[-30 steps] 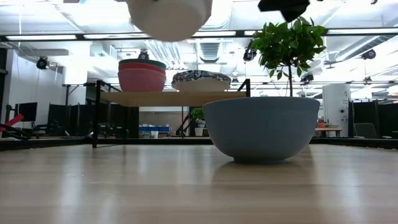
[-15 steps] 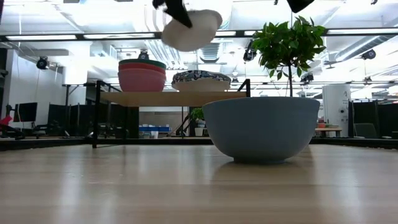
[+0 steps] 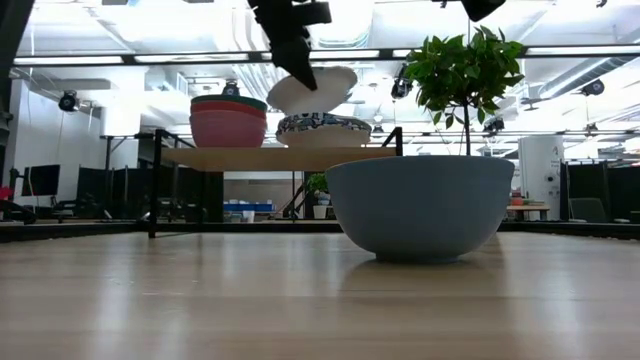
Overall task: Place and stack bowls onto a shelf
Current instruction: Stack the right white bowl on the white bowl on the shelf
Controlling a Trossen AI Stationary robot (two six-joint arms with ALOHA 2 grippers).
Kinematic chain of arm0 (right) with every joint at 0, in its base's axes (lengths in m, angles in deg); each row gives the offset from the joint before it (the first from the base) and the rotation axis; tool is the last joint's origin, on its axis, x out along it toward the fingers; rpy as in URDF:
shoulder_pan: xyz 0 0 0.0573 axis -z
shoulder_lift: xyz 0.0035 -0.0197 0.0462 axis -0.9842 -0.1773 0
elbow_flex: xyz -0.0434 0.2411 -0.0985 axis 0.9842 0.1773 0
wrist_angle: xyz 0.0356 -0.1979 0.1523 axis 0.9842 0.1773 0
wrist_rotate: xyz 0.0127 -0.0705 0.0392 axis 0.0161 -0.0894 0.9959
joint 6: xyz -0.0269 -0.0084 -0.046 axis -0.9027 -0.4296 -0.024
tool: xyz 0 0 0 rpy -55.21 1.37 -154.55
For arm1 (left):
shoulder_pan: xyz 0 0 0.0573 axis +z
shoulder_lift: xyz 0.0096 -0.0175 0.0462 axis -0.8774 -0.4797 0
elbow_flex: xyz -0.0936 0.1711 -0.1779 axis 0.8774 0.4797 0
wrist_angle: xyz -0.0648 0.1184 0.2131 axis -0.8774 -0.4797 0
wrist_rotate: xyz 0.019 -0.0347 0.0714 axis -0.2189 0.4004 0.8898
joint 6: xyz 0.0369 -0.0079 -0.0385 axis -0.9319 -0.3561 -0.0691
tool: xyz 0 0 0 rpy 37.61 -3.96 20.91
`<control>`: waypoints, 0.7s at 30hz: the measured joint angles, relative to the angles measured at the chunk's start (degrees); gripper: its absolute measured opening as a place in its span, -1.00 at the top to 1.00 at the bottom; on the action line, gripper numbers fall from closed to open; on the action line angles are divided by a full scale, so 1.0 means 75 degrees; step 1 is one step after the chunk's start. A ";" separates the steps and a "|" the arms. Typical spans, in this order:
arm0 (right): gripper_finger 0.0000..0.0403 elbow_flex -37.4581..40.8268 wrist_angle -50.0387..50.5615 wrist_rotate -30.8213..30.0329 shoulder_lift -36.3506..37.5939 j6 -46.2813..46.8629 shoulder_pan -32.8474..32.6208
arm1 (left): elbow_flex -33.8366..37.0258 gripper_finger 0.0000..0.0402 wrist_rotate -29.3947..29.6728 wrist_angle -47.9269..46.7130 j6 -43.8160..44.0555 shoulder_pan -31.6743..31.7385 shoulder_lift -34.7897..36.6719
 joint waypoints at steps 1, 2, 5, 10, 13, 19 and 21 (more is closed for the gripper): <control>0.96 0.0000 0.0013 0.0000 0.0000 0.0000 0.0000 | -0.0004 0.94 -0.0005 0.0003 -0.0006 -0.0002 -0.0037; 0.96 0.0000 0.0018 0.0000 0.0000 0.0000 0.0000 | -0.0009 0.90 -0.0011 0.0008 -0.0011 0.0002 -0.0062; 0.96 0.0003 0.0027 0.0003 0.0000 0.0000 0.0000 | -0.0009 0.76 -0.0019 0.0005 -0.0016 0.0013 -0.0144; 0.96 0.0003 0.0045 0.0003 0.0000 0.0021 0.0000 | -0.0012 0.46 -0.0013 0.0008 -0.0019 0.0017 -0.0149; 0.96 0.0003 0.0093 0.0004 0.0000 0.0065 0.0000 | -0.0012 0.29 -0.0013 -0.0001 -0.0016 -0.0004 -0.0100; 0.96 0.0003 0.0135 0.0003 -0.0003 0.0090 0.0003 | -0.0012 0.08 -0.0506 -0.0015 0.0244 -0.0177 0.0189; 0.96 0.0003 0.0136 0.0003 -0.0009 0.0093 0.0003 | -0.0012 0.07 -0.1013 -0.0025 0.0452 -0.0217 0.0350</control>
